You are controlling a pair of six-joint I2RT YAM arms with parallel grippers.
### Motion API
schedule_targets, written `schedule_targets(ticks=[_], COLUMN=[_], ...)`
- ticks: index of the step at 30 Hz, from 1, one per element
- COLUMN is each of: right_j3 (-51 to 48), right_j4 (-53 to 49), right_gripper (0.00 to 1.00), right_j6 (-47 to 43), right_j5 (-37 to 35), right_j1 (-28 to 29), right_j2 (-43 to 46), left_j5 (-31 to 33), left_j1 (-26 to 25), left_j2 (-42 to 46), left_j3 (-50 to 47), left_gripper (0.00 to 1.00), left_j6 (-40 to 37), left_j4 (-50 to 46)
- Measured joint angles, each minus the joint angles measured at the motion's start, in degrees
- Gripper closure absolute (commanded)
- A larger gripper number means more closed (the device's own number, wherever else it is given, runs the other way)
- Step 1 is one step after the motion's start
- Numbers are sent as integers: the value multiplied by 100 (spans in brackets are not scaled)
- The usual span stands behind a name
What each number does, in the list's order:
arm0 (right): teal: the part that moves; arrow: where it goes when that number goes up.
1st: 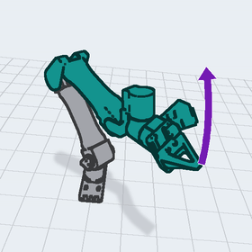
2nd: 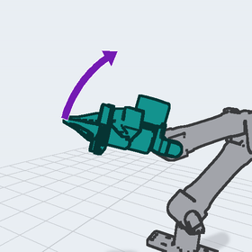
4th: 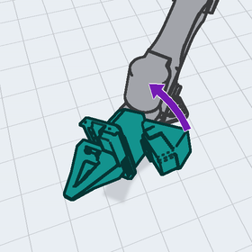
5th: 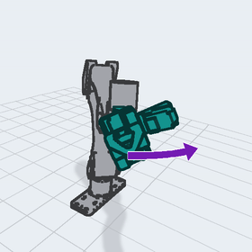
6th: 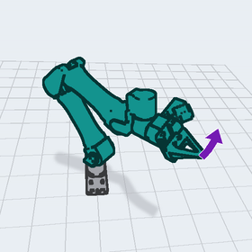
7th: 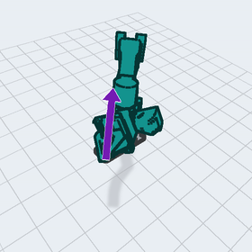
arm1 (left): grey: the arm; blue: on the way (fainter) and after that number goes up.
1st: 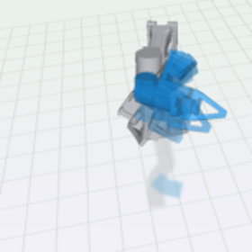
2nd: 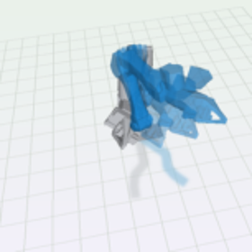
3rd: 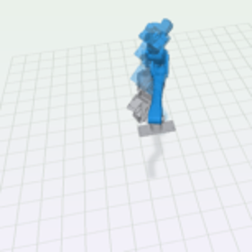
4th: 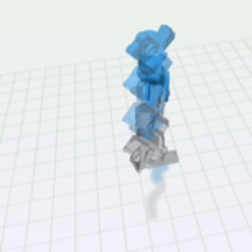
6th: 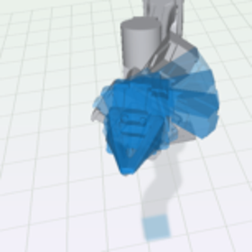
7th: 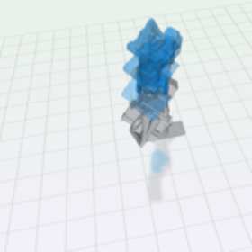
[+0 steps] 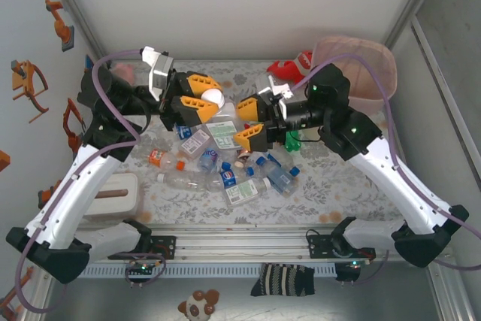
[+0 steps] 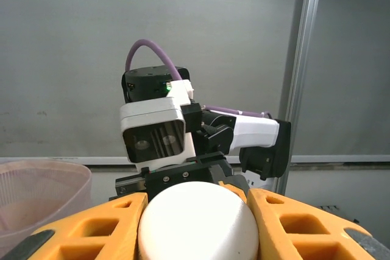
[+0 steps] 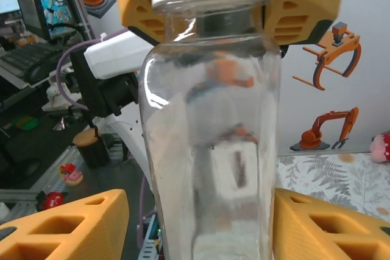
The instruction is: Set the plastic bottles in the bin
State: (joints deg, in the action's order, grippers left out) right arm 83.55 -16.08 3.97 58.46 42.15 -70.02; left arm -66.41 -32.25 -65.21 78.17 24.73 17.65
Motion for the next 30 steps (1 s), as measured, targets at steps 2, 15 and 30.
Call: schedule_targets(ticks=[2,15,30], right_j3=[0,22,356], right_j4=[-24,-103,-935], right_gripper=[49,70,69], right_j6=[-52,-236,-262], right_j5=[-83,-361,-1663], right_j1=[9,33,-723], right_j2=[-4,-4,264], left_j5=[42,186,2048], left_j1=[-9,-39,-39], left_j2=[0,2,984], left_j3=[15,37,-315], left_gripper=[83,71,19], left_j6=[-39,-133,-1386], left_j4=[-74,-232,-1351])
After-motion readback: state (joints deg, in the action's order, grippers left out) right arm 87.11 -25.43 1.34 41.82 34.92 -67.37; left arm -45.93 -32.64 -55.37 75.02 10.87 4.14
